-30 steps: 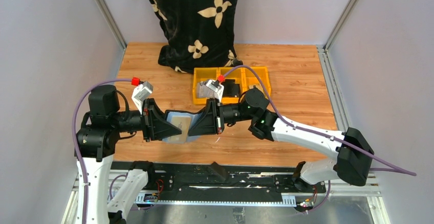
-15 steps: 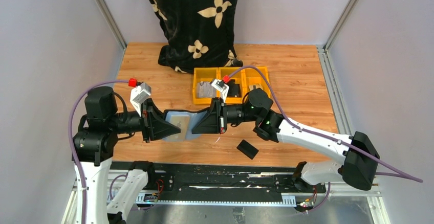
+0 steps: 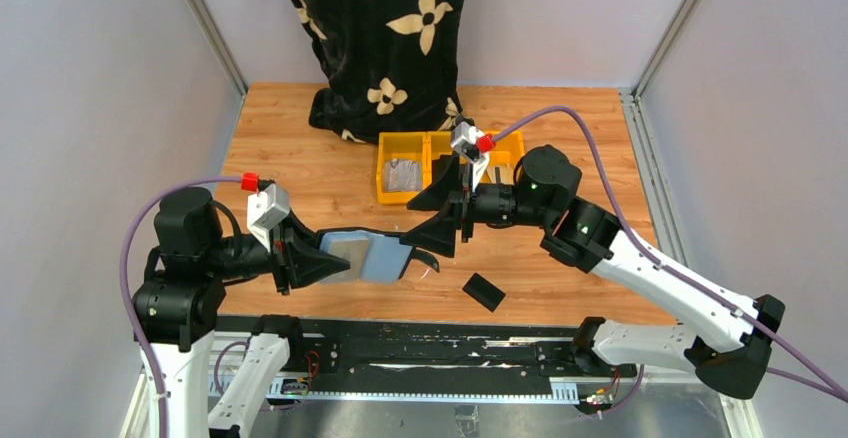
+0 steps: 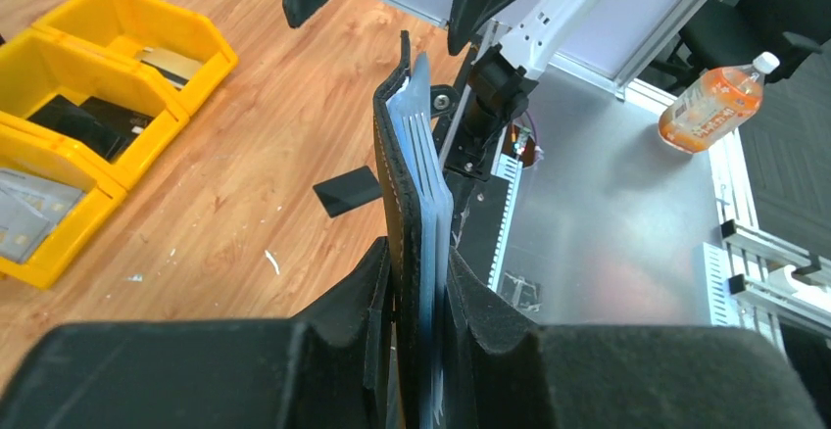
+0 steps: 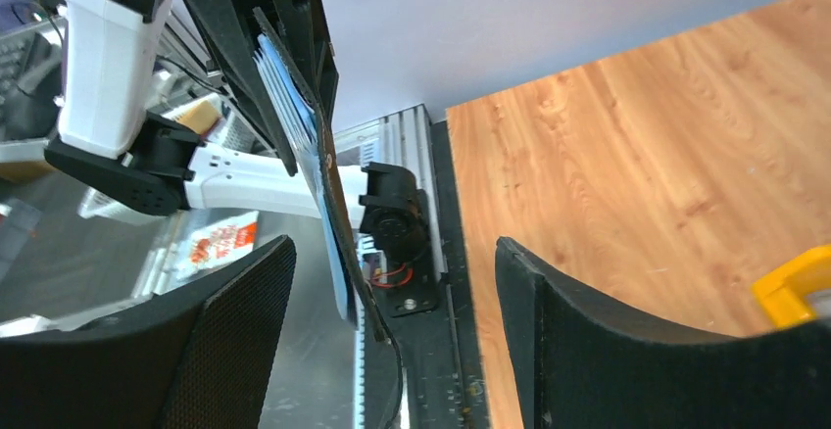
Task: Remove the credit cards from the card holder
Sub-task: Remove the credit card from the card holder.
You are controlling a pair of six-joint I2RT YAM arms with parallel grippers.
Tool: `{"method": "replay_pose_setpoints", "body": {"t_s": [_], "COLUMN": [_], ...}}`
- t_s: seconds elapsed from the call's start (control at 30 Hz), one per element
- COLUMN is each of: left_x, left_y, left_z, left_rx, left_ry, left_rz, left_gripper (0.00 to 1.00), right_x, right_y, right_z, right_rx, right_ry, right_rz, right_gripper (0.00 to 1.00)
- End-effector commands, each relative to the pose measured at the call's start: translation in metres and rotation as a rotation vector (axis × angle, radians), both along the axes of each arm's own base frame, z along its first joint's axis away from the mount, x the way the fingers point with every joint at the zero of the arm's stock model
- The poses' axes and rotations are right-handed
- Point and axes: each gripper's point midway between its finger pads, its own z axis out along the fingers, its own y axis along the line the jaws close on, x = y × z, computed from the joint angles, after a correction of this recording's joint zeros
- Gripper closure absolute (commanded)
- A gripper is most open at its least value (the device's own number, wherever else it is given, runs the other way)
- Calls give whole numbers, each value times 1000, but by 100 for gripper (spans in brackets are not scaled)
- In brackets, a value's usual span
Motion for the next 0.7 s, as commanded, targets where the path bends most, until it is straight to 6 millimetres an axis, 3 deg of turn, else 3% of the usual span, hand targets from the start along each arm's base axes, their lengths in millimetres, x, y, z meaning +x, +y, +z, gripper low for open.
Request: {"method": "replay_pose_setpoints", "body": {"t_s": [0.0, 0.17, 0.4, 0.47, 0.63, 0.67], "left_x": [-5, -7, -6, -5, 8, 11], "left_y": [-1, -2, -1, -1, 4, 6], "left_z": [1, 0, -4, -5, -12, -15], "left_rx": [4, -2, 2, 7, 55, 67], "left_ry": [-75, -78, -82, -90, -130, -139], "left_rz": [-31, -50, -50, -45, 18, 32], "left_gripper": [100, 100, 100, 100, 99, 88], "right_x": [-9, -31, -36, -35, -26, -20], "right_y": [-1, 13, 35, 39, 50, 52], "right_z": [-7, -3, -14, -18, -26, -28], "right_rx": [-74, -93, -136, -145, -156, -167], "right_ry": [-217, -265, -276, -263, -184, -158], "right_rz": [75, 230, 295, 299, 235, 198], "right_gripper": [22, 20, 21, 33, 92, 99]}}
